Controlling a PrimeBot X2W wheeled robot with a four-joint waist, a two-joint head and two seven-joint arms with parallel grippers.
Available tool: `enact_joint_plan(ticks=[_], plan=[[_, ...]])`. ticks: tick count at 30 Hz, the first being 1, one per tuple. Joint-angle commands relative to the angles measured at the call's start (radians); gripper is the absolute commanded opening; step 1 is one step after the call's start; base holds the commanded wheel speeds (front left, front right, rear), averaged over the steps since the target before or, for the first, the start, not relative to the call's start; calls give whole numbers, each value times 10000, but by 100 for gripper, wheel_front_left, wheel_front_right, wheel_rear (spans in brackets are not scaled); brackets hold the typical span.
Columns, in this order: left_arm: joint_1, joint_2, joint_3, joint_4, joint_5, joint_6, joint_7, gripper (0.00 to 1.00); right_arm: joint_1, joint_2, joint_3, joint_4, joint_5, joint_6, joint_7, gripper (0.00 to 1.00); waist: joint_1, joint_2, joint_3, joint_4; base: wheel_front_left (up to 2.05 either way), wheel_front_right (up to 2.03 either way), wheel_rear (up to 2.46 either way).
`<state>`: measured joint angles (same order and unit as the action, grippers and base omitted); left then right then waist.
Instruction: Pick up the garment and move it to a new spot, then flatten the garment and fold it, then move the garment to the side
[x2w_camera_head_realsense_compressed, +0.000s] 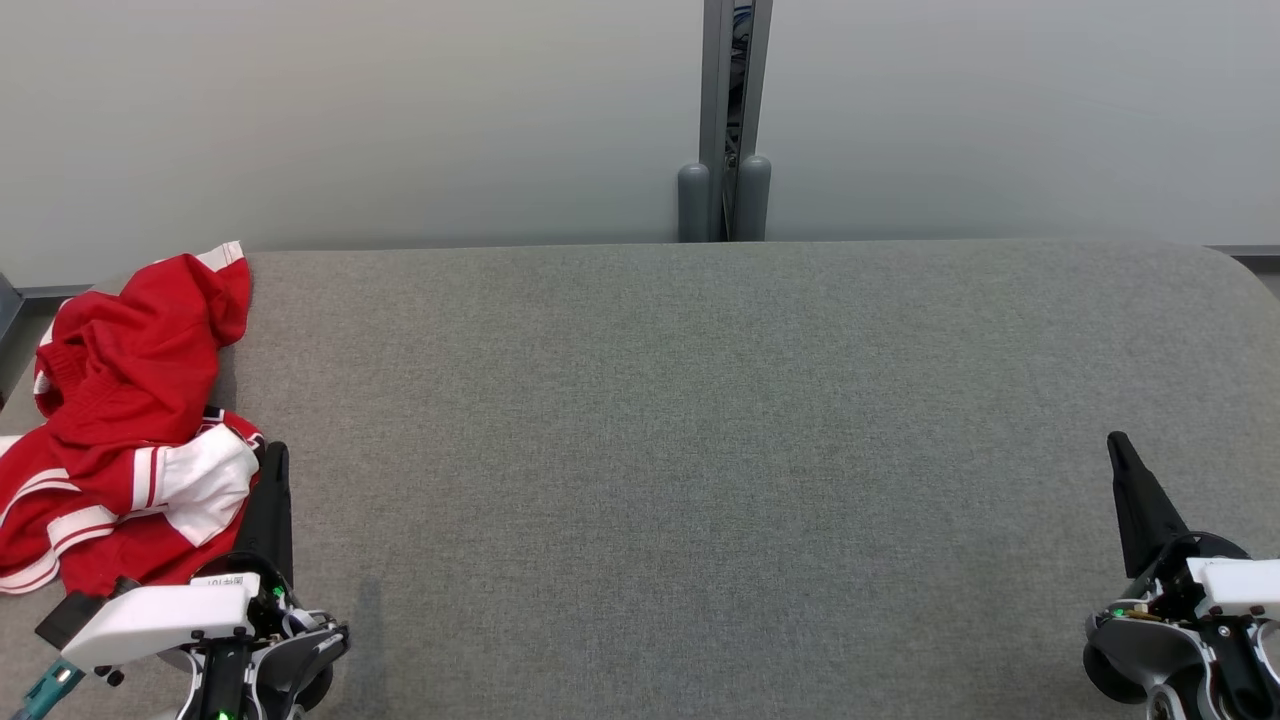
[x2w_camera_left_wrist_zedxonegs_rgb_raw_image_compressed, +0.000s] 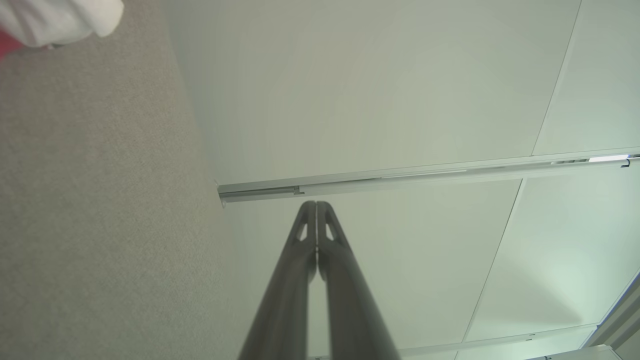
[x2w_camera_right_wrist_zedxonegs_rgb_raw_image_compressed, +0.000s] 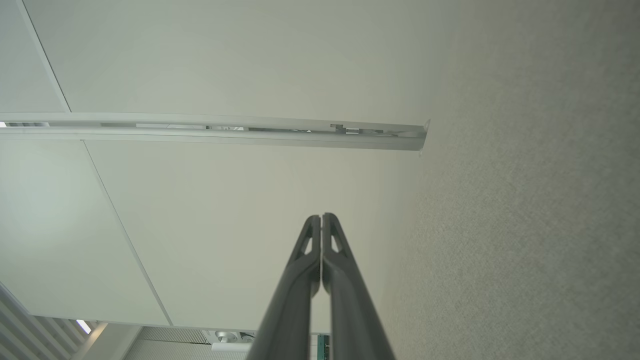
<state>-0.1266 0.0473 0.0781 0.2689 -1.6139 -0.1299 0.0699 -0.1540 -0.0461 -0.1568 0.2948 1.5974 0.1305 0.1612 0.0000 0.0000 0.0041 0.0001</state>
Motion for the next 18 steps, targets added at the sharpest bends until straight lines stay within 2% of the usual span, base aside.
enact_joint_plan(ticks=[1,5,6,11,18], plan=[[-126,39,22,-39,-30,-48,6,0,-40,-80,-30,-41,75,4,22,0,0,0,0,0,0,0,0],[-126,39,20,-39,-30,-48,6,0,-40,-80,-30,-41,75,4,22,0,0,0,0,0,0,0,0],[0,0,0,0,0,0,-1,100,0,0,0,0,0,0,-1,100,0,0,0,0,0,0,0],[384,-121,-71,322,18,4,-40,100,351,164,72,324,-18,-13,-55,100,0,0,0,0,0,0,0],[469,-102,-267,118,248,11,-358,100,455,139,232,131,-207,-10,-462,100,0,0,0,2,0,0,0]])
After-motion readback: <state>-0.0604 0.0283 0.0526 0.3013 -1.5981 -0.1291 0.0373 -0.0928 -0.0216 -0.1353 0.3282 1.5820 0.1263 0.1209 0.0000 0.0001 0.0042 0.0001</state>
